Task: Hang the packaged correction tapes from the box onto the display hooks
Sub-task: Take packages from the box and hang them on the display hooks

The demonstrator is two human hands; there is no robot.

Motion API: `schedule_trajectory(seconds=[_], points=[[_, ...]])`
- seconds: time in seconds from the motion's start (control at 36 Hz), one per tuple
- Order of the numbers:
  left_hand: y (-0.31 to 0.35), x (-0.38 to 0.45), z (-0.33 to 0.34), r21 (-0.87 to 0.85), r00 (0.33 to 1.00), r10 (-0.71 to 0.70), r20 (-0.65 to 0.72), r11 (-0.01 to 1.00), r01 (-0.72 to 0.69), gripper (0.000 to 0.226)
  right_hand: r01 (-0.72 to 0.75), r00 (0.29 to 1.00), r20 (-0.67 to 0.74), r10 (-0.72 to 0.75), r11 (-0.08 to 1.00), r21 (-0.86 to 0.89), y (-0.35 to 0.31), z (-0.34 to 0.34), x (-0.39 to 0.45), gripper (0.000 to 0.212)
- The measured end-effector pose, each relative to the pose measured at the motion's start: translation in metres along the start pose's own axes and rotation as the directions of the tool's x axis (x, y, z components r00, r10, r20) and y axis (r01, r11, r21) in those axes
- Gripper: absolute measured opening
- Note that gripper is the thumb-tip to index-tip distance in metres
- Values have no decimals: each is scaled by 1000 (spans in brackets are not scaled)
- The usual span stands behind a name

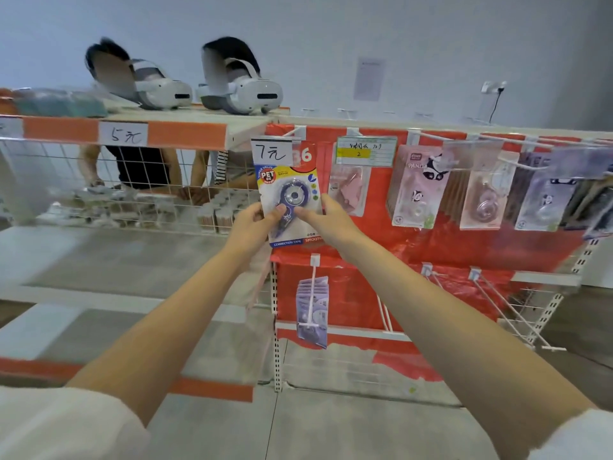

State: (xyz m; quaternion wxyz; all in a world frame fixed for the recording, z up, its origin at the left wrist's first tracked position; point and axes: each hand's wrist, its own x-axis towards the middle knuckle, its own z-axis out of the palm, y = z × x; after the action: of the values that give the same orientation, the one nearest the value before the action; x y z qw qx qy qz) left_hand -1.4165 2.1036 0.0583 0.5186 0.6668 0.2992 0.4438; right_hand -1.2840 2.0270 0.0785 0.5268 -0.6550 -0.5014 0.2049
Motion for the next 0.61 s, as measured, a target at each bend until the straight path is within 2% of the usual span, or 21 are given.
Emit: schedule_trajectory(seconds=[0.08,0.19,0.28,0.33,0.39,0.44,0.5,0.61], points=[[0,0,0,35,1000,-25,-15,999,26,18,-16,1000,-17,16,1000,6,-2,4,4,53],[-1,-4,2,81,999,-54,3,995,53,21,-54,998,-40,56,997,50,0,7,6,43],[-2,-9,4,249,995,-69,66,967,51,16,-61,996,-61,62,998,16,3,7,7,41],[-5,-9,2,466,995,-51,91,885,3,13,-48,995,-89,46,999,-17,3,5,10,43],[-8,-8,-4,668,994,9,112,740,-82,29,-31,993,-115,21,995,-93,1,3,13,43],[-9,-8,-9,744,989,42,140,654,-133,41,-35,991,-134,5,975,-221,0,3,20,38],[-7,-10,-13,780,983,46,179,602,-170,44,-39,991,-134,-5,946,-321,0,2,28,25],[-5,-15,-21,823,950,73,302,484,-299,36,-52,992,-128,-4,902,-428,-4,6,40,39]])
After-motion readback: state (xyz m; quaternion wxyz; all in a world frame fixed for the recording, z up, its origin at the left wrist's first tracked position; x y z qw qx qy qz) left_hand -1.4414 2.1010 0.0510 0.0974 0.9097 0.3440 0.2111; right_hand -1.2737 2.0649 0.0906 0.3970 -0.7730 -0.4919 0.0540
